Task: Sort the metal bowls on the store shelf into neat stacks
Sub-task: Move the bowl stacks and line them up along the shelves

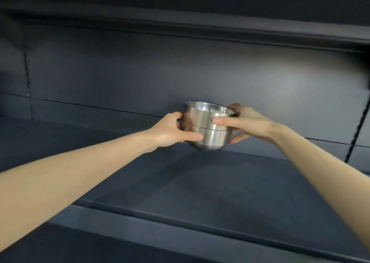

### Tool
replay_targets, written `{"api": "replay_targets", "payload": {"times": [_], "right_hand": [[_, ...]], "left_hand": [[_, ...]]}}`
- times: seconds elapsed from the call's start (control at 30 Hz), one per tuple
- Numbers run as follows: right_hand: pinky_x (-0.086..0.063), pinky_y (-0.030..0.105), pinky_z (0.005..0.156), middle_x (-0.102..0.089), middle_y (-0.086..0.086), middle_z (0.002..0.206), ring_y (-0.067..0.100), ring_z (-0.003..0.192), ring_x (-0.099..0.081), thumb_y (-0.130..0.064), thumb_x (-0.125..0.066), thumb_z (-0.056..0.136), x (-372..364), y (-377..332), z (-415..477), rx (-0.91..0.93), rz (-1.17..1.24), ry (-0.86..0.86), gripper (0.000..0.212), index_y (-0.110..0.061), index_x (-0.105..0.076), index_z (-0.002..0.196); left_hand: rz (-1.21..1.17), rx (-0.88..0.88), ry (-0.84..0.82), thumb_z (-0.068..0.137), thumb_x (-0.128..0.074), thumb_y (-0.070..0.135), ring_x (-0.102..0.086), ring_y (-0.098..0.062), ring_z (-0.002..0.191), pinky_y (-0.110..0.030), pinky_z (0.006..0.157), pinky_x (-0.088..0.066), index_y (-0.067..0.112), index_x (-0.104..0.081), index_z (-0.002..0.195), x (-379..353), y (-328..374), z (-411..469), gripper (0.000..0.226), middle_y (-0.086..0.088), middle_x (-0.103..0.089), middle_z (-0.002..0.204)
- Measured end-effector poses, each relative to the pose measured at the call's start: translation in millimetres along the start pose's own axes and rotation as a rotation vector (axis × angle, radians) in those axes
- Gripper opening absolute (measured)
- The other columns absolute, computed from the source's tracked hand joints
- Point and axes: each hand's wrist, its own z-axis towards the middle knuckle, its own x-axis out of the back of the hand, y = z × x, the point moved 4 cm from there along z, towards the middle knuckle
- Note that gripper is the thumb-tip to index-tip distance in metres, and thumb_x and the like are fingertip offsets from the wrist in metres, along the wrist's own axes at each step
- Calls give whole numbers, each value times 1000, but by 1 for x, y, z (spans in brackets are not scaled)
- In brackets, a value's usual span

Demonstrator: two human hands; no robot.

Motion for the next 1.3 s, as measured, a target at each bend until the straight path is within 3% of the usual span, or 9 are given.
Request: {"api": "replay_targets", "payload": {"times": [0.07,0.2,0.33,0.5,0.73,1.0,1.13,1.3], "right_hand": [[-59,43,79,-71,-5,105,16,96,-70,-47,-74,73,-32,-34,4,36,11,-32,33,-32,-58,99],[-60,41,75,-68,-1,111,17,92,-71,-58,-78,57,-105,-96,12,65,40,-68,79,-20,-52,121],[-60,41,76,-66,0,113,19,93,-70,-50,-75,71,-187,-151,17,93,62,-107,71,-17,-46,127],[-60,41,76,-64,0,115,19,95,-70,-50,-75,71,-271,-221,27,139,97,-161,75,-16,-44,130],[-61,37,73,-62,-1,116,17,95,-69,-53,-75,70,-351,-300,56,201,95,-231,82,-16,-39,135],[-60,38,75,-59,1,121,17,96,-68,-63,-72,59,-425,-342,120,254,87,-271,102,-17,-34,142],[-60,39,77,-61,-2,116,17,96,-68,-55,-73,70,-458,-355,169,259,88,-289,82,-18,-39,135],[-60,38,77,-64,-4,113,15,94,-69,-57,-73,69,-486,-363,233,228,97,-271,80,-19,-41,132]], "left_hand": [[5,11,49,72,-82,29,-67,-3,82,-10,64,-50,20,-52,124,40,-7,-29,61,10,-66,98],[23,38,144,72,-82,31,-68,-6,87,-14,72,-49,21,-53,126,119,-32,-94,62,10,-68,98],[24,86,219,70,-83,31,-67,-6,93,-26,90,-51,19,-54,125,193,-66,-157,63,11,-69,99],[34,111,300,71,-83,27,-67,-9,96,-24,84,-53,16,-54,126,279,-95,-221,63,7,-70,105],[71,140,404,68,-84,31,-68,-8,96,-33,93,-53,18,-57,123,379,-129,-264,63,8,-71,104],[88,161,477,67,-84,35,-65,-6,99,-23,90,-49,17,-57,125,460,-187,-264,66,9,-70,106],[72,176,512,69,-84,30,-61,-2,98,-14,77,-45,26,-57,100,500,-219,-243,41,14,-66,99],[46,193,474,58,-88,38,-66,-13,101,-34,97,-51,17,-62,107,553,-254,-201,59,1,-71,105]]}}
